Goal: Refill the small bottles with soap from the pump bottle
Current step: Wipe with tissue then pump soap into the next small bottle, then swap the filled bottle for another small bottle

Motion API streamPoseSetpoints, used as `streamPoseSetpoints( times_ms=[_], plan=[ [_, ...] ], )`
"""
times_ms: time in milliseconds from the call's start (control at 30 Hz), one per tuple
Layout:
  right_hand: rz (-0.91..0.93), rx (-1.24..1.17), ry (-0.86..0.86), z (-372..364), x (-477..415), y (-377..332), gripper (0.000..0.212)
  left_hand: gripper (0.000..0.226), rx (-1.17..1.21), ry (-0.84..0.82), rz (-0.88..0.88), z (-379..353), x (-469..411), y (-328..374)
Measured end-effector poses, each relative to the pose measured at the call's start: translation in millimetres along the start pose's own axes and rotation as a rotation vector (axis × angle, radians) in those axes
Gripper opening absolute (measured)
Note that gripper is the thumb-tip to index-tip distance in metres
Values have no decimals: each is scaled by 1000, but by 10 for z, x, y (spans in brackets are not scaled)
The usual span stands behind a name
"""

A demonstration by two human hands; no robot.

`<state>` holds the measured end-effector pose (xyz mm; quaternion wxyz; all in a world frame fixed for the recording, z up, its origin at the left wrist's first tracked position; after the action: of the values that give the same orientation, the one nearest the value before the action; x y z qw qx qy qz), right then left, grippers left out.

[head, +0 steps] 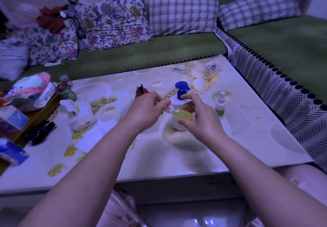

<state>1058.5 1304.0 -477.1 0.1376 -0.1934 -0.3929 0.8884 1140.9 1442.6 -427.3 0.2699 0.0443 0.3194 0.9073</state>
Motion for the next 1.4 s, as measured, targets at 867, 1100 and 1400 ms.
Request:
streamPoseSetpoints(
  times_ms=[867, 1100, 1400],
  plan=[
    [-24, 30, 10, 0, -17, 15, 57, 19, 46, -15, -5, -36, -43, 11],
    [-57, 26, -83, -20, -1, 37, 53, 18, 57, -24, -165, -15, -17, 93],
    [-37, 30, -49, -6, -29, 9, 55, 8, 32, -5, -58, 2, -96, 67]
  ],
)
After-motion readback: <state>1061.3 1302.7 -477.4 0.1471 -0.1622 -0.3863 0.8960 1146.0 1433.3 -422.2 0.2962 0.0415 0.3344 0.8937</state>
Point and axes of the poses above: each hand's wrist, its own x-axis away from the middle knuckle, its own z-axis out of the back of the hand, y = z × x, the point moved 3 cm from there along -x, towards the middle knuckle, and after that the axes turned 4 degrees about -z, right-handed, at the moved point
